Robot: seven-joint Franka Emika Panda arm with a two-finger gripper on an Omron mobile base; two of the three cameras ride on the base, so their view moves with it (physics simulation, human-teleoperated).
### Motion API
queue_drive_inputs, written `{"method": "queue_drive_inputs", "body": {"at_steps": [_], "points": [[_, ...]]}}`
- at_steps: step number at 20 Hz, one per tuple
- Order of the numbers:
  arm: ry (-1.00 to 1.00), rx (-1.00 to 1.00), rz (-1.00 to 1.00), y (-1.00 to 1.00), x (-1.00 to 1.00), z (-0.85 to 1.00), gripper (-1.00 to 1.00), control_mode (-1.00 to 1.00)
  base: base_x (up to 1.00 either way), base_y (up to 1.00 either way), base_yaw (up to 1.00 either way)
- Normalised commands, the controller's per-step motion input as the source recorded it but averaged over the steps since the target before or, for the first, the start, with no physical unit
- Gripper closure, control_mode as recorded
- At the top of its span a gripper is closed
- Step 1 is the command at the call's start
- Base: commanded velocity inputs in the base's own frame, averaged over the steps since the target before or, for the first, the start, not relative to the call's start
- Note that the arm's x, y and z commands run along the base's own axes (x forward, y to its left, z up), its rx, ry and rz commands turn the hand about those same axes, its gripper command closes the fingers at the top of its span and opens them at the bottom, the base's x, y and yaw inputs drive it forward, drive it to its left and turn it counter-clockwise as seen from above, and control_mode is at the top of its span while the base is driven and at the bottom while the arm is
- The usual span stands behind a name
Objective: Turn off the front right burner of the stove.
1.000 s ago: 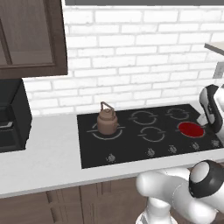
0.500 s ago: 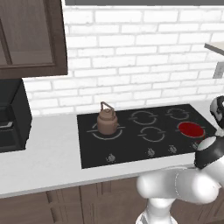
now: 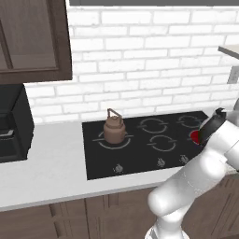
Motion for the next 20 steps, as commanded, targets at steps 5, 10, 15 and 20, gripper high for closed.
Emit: {"method": "queue_drive_inputs", "body": {"at_steps": [5, 10, 15, 20], "points": [[0.18, 0.0, 0.0, -0.01, 0.2, -0.21, -1.0, -1.0, 0.0, 0.0, 0.0], [0.09, 0.0, 0.0, -0.09, 0.08, -0.45, -1.0, -1.0, 0.0, 0.0, 0.0], [0.0, -0.04, 0.0, -0.12, 0.02, -0.22, -1.0, -1.0, 0.0, 0.0, 0.0], [-0.02, -0.04, 0.02, -0.27, 0.0, -0.13, -1.0, -1.0, 0.0, 0.0, 0.0]]}}
